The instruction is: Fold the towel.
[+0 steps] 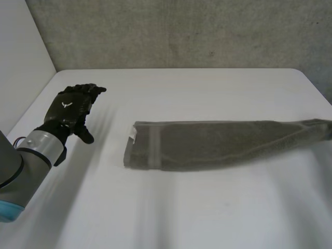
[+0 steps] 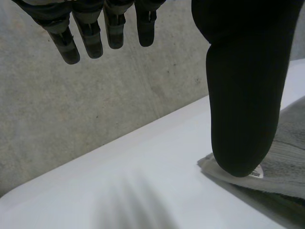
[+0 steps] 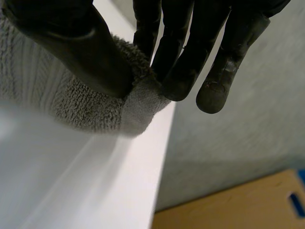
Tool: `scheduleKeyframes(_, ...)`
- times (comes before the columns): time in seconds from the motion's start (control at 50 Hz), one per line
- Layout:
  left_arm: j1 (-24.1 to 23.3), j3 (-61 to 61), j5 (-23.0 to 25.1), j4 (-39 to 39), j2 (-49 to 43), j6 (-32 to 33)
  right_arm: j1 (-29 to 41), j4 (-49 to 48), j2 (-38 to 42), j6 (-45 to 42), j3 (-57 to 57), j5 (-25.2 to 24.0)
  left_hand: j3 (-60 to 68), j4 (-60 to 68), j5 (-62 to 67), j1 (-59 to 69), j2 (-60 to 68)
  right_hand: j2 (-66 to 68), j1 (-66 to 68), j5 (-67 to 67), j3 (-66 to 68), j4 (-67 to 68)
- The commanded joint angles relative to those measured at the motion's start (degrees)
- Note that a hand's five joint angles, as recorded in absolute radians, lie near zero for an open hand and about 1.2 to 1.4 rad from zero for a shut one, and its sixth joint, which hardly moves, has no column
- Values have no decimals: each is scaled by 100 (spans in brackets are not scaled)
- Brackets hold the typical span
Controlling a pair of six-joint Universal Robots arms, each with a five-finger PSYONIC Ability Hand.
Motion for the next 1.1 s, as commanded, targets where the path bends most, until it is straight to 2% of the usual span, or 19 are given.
scheduleKeyframes(0.02, 53, 38, -9, 4, 66, -10, 1525, -40, -296, 87, -740, 467, 51, 53, -157, 32, 54, 586, 472, 404, 339, 340)
scheduleKeyframes(0.06, 53, 46, -9, 4, 66, -10, 1929, -75, -287, 131, -899, 573, 51, 53, -157, 32, 54, 586, 472, 404, 339, 340)
scheduleKeyframes(0.1, 79, 55, -9, 4, 66, -10, 2873, -223, -182, 184, -1170, 687, 51, 53, -157, 32, 54, 586, 472, 404, 339, 340)
scheduleKeyframes(0.12, 80, 55, -9, 4, 66, -10, 2878, -225, -182, 184, -1171, 687, 51, 53, -157, 32, 54, 586, 472, 404, 339, 340)
scheduleKeyframes(0.16, 88, 55, -9, 4, 66, -10, 3910, -644, 194, 105, -1390, 696, 51, 53, -157, 32, 54, 586, 472, 404, 339, 340)
scheduleKeyframes(0.18, 88, 55, -9, 4, 66, -10, 3915, -646, 196, 105, -1391, 696, 51, 53, -157, 32, 54, 586, 472, 404, 339, 340)
scheduleKeyframes(0.22, 97, 55, -9, 4, 66, -10, 4729, -1110, 581, 113, -1408, 626, 51, 53, -157, 32, 54, 586, 472, 404, 339, 340)
scheduleKeyframes(0.38, 106, 55, 0, 13, 48, -10, 5848, -1227, 1768, -351, -1417, 283, 51, 53, -157, 32, 54, 586, 472, 404, 339, 340)
scheduleKeyframes(0.48, 115, 116, 0, 57, 22, -10, 5902, -1209, 2007, -879, -1452, 274, 51, 53, -157, 32, 54, 586, 472, 404, 339, 340)
scheduleKeyframes(0.5, 106, 151, 0, 83, 13, -10, 5884, -1209, 1990, -993, -1444, 265, 51, 53, -157, 32, 54, -1306, -1421, -1489, -1554, -1553)
scheduleKeyframes(0.52, 106, 152, 0, 84, 13, -10, 5884, -1209, 1989, -994, -1443, 265, 51, 53, -157, 32, 54, -1325, -1440, -1508, -1573, -1571)
scheduleKeyframes(0.54, 97, 204, -9, 92, -5, -10, 5867, -1209, 1963, -951, -1409, 256, 51, 53, -157, 32, 54, -4090, -4204, -4272, -4337, -4336)
scheduleKeyframes(0.56, 97, 205, -9, 92, -5, -10, 5866, -1209, 1963, -950, -1408, 256, 51, 53, -157, 32, 54, -4117, -4232, -4300, -4365, -4364)
scheduleKeyframes(0.58, 71, 248, -9, 92, -13, -10, 5849, -1209, 1911, -924, -1356, 265, 51, 53, -157, 32, 54, -6332, -6447, -6515, -6580, -6579)
scheduleKeyframes(0.72, -87, 468, -18, 127, -57, -18, 5699, -1288, 847, -361, -749, 230, 51, 53, -157, 32, 54, -6414, -6528, -6596, -6661, -6660)
scheduleKeyframes(0.76, -332, 626, -26, 154, -127, -18, 5262, -1297, 252, 233, -312, 247, 51, 53, -157, 32, 54, -6414, -6528, -6596, -6661, -6660)
scheduleKeyframes(0.88, -868, 942, -70, 189, -496, -10, 4445, -1200, -558, 1429, 506, 265, 68, 70, -141, 49, 71, -6414, -6528, -6596, -6661, -6660)
scheduleKeyframes(0.98, -1255, 1188, -105, 180, -1031, 17, 3794, -1183, -770, 1765, 1139, 239, 85, 87, -124, 65, 88, -6414, -6528, -6596, -6661, -6660)
scheduleKeyframes(1.1, -1564, 1426, -317, 136, -1613, 25, 3458, -1147, -718, 1766, 1501, 230, 102, 103, -107, 82, 105, -6372, -6486, -6554, -6619, -6618)
